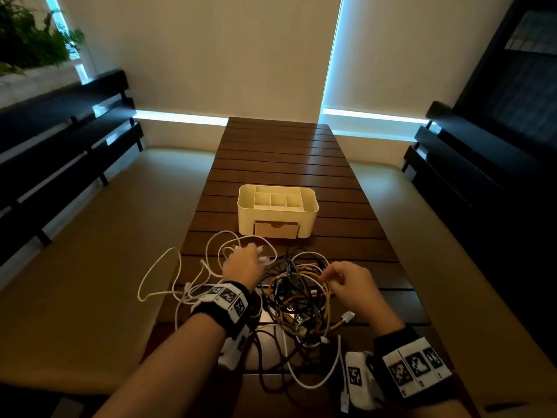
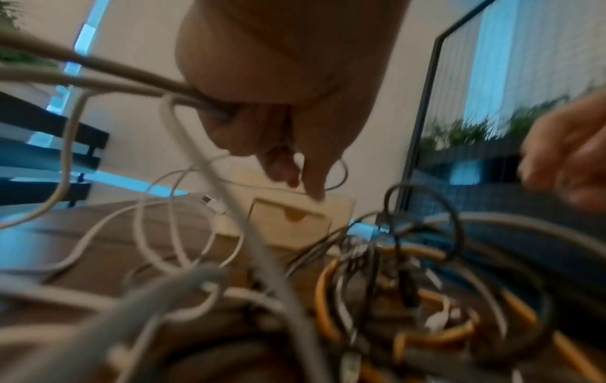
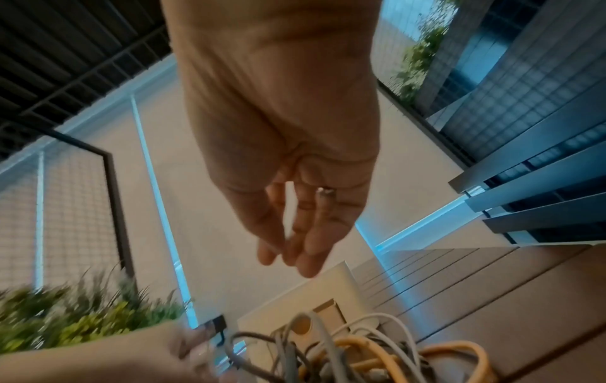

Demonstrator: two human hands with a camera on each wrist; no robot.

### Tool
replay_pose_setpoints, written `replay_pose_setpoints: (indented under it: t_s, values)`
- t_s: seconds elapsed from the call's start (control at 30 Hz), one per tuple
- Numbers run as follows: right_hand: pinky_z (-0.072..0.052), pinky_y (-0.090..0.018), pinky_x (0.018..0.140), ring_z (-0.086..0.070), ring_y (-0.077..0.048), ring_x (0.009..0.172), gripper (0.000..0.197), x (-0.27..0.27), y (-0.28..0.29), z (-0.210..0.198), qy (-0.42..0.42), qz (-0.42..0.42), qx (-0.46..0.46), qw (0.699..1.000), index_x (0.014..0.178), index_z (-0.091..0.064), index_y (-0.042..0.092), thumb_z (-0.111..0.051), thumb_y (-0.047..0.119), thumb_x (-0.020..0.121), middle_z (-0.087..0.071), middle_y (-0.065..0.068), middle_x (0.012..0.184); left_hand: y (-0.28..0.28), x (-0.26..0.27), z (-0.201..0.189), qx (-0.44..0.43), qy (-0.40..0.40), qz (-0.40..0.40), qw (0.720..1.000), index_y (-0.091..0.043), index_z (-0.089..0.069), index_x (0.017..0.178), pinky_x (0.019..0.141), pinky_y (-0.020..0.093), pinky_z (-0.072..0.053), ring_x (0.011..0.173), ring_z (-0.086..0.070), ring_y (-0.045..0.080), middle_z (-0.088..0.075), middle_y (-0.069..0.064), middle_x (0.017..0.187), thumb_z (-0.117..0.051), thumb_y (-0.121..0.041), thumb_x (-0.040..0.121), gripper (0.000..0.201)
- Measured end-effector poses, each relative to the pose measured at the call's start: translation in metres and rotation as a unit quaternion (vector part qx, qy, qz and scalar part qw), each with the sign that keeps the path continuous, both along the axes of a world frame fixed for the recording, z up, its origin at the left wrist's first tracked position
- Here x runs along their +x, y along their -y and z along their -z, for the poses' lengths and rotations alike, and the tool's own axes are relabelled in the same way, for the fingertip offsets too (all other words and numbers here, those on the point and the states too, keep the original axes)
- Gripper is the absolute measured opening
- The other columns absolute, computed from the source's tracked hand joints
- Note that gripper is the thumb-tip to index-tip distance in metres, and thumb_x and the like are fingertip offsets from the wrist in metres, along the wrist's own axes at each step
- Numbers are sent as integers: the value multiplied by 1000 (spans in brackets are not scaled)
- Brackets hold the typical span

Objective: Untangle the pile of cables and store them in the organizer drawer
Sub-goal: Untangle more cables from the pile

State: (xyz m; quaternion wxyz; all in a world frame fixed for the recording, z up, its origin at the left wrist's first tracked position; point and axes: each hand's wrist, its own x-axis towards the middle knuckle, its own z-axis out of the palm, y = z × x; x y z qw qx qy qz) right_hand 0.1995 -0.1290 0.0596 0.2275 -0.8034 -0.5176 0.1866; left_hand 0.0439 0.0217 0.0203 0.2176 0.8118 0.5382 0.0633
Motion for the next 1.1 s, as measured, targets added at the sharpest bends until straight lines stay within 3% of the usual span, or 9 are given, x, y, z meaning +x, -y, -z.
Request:
replay_pose_setpoints:
  t_s: [0.1,0.2,0.4,0.6,0.67,0.77,0.87,0.97,1.1]
  values:
    - [-39,-12,67,-50,0,79,20,13,15,2,21,-122,-14,992,91,-68,23,-57,6,86,-49,15,89,-3,-11,10,-99,-102,13,990,-7,-36,130,87,36,-48,113,-55,35,-28,17,138,-71,-17,80,62]
    - [-42,-17,72,-49,3,85,25,28,36,6,51,-215,-51,974,89,-66,30,-55,7,86,-43,22,94,-13,-16,-2,-147,-46,15,988,-10,-29,139,96,33,-46,125,-44,38,-13,17,142,-70,-9,77,74]
    - [-40,-13,76,-45,5,97,30,15,61,9,17,-261,-144,954,104,-51,41,-61,29,78,-36,24,104,-20,-20,-47,-186,211,20,959,-14,-35,142,99,33,-44,123,-39,28,-26,8,126,-55,-2,83,63]
    - [-45,-15,75,-50,1,84,15,-1,45,18,-28,-145,-47,988,82,-59,31,-57,18,88,-51,11,97,-11,-15,-51,-12,240,-5,971,-19,-60,119,84,25,-38,100,-46,18,-46,5,112,-54,0,85,39]
    - [-48,-22,79,-51,-4,90,8,-10,39,21,15,-165,-109,980,88,-61,30,-64,35,83,-50,12,99,-8,-14,-46,27,252,-9,967,-18,-59,120,82,25,-39,102,-52,21,-53,8,111,-53,-2,89,35]
    - [-43,-33,86,-49,-16,103,37,-19,34,40,183,-182,-209,943,100,-63,23,-66,50,75,-47,5,111,-4,-15,-44,63,295,-34,953,-17,-58,121,79,26,-42,101,-56,20,-59,8,108,-60,-9,90,32]
    - [-37,-33,89,-49,-18,109,23,-23,34,55,212,-157,-162,951,101,-65,21,-56,36,88,-46,4,117,-2,-20,-51,60,351,-84,930,-14,-53,126,77,23,-43,99,-55,13,-55,-4,103,-65,-16,88,40]
    - [-43,-26,86,-53,-15,101,15,-5,29,36,103,-77,-97,987,101,-63,24,-52,30,92,-49,5,106,-7,-28,-55,49,397,-127,908,-17,-50,130,82,24,-44,109,-50,13,-54,-5,111,-64,-19,88,44]
    - [-45,-26,61,-58,-15,62,17,30,20,-55,-103,90,209,968,83,-56,22,-49,12,94,-59,0,74,-14,-33,-60,83,395,-126,906,-15,-65,94,55,18,-36,79,-52,13,-57,-4,82,-63,-21,89,8]
